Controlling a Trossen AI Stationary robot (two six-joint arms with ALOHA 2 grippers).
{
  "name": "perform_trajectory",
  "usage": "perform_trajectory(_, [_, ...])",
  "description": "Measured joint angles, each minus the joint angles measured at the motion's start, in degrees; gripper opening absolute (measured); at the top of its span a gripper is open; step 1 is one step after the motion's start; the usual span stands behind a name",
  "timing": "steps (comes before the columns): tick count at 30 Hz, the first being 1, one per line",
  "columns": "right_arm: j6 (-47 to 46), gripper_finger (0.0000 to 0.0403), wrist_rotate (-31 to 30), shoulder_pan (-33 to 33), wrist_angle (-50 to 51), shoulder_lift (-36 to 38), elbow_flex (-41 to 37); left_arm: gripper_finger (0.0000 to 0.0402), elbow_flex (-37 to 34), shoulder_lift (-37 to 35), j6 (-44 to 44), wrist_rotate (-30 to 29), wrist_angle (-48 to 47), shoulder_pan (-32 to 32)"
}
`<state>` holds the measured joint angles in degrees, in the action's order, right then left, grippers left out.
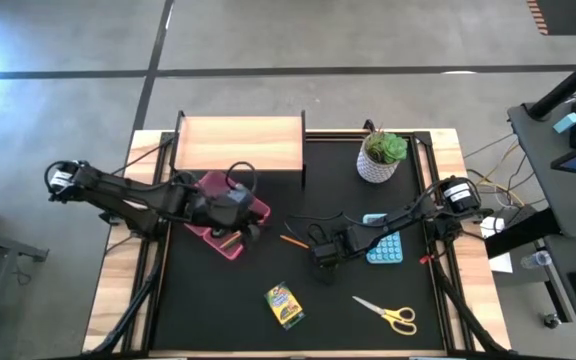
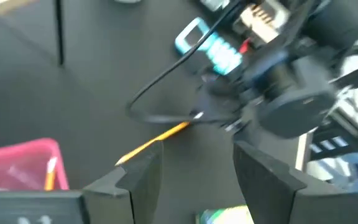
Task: Pack school essentials
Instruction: Put the pencil into the pencil box
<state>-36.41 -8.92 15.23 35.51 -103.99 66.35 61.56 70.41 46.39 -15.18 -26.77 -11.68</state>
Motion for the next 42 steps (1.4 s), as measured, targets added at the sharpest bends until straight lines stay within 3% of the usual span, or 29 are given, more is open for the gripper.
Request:
perform_trajectory(6, [0.03,0.0014,1.48,-0.22,0.72,1.93,-0.26,0.0179,0.0,-0.16,-3.47,0.0,3.83,0.0])
perform_trajectory(12, [0.03,0.0013,0.49,-0.34,2.08,8.65,-0.37,0.0179,-1.14,-0.02,-3.78,0.0,3.88,0.02])
perform_trajectory(16, [-1.01,0.0013,-2.99,-0.34,2.03,13.57,-0.37,0.0179,-2.74,-0.02,-3.88,0.0,6.11,-0.02])
perform_trajectory(22, [-4.87,0.0013,-13.88,-0.66,1.27,22.35,-0.28,0.0179,-3.91,0.07,-7.4,-1.32,13.85,-0.04])
perform_trajectory(27, [-2.79,0.0013,-21.37,-0.64,-8.31,28.03,-0.28,0.0179,-3.91,0.07,-14.11,-5.71,25.94,-0.02])
perform_trajectory(34, [9.64,0.0013,-21.67,-0.64,-28.88,29.86,-0.19,0.0179,-3.91,0.07,-19.96,-10.72,39.33,0.0])
perform_trajectory(42, [13.49,0.0013,-20.61,-0.64,-35.81,29.84,-0.17,0.0178,-3.89,0.14,-19.97,-14.88,42.36,0.07])
